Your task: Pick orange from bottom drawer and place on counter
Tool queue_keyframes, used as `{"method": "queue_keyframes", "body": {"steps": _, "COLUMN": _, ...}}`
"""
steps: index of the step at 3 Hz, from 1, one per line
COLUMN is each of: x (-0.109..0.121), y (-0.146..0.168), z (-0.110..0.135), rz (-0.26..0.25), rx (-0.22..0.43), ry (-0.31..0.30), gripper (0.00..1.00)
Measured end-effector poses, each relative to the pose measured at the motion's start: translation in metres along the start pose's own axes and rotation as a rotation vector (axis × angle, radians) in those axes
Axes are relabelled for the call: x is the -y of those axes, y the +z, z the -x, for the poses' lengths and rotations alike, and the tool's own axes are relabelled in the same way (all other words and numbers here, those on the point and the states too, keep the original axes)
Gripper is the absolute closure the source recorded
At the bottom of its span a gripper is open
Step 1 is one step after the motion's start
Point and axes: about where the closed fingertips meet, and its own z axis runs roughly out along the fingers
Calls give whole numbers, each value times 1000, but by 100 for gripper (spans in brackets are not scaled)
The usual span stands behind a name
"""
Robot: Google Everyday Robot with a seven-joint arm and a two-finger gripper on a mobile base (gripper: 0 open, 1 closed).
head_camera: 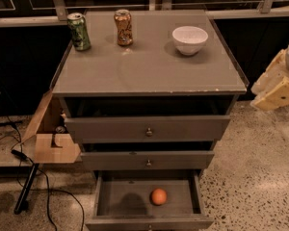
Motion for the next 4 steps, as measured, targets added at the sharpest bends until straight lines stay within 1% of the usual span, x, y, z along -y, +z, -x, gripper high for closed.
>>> {"method": "queue_keyframes", "body": {"steps": 1, "x": -26, "y": -77, "z": -43, "rz": -67, "rx": 74, "ry": 65, "gripper": 85}}
{"method": "queue_keyframes", "body": {"steps": 2, "x": -70, "y": -179, "z": -126, "rz": -170, "rx": 140, "ry": 120, "gripper": 100}}
{"method": "queue_keyframes", "body": {"steps": 3, "x": -73, "y": -221, "z": -156, "rz": -280, "rx": 177, "ry": 142, "gripper": 82}}
{"method": "queue_keyframes", "body": {"steps": 4, "x": -66, "y": -222, "z": -153, "rz": -303, "rx": 181, "ry": 139, "gripper": 59}}
